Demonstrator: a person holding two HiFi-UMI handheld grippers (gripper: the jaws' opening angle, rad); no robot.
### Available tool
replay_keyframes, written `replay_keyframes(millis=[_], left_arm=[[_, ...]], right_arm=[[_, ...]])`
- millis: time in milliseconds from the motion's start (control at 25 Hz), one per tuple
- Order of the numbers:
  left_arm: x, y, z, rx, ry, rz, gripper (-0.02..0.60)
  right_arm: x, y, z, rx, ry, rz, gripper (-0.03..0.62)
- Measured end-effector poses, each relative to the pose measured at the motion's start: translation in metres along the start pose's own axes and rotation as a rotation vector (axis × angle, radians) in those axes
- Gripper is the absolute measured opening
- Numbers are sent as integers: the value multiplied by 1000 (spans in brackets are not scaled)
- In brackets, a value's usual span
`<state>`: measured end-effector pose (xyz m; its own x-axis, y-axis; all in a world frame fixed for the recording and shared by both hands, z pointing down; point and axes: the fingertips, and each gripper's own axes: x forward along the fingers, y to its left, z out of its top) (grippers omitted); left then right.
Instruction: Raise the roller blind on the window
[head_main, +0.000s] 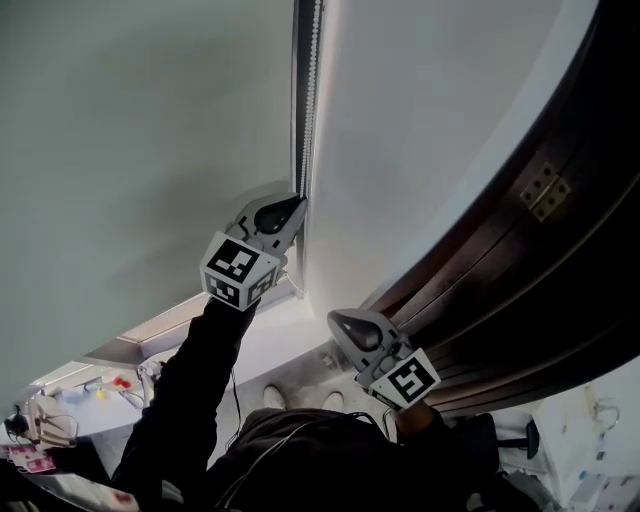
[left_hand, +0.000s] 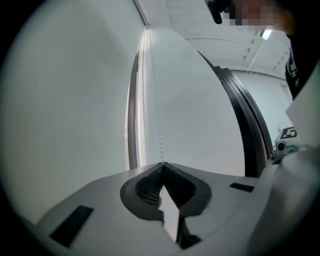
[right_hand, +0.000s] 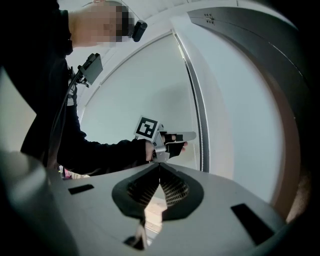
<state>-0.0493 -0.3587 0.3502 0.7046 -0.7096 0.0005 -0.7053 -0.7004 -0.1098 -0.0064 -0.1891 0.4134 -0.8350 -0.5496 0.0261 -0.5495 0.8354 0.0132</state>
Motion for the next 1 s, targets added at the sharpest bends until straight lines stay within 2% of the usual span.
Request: replay_keyframes(millis=[200,400,600,920,1000], left_arm=[[-25,-34,1,-43,-7,-59,8],[-43,-68,8,-93,-62,-104,6],[-53,-85,9,-148,-92,-121,6],[-74,-108,7,-189,-93,-108,6],[-78,-114,8,-177,-94,-110,6]], right_arm=[[0,7,2,-17,-9,3,6],[-6,13,11,-23,-30,-12,6],[-14,6,27,-18,-65,-46,6],[-24,-2,63,-6,-106,-65,12],[-24,-3,68,-4,-108,-70,12]])
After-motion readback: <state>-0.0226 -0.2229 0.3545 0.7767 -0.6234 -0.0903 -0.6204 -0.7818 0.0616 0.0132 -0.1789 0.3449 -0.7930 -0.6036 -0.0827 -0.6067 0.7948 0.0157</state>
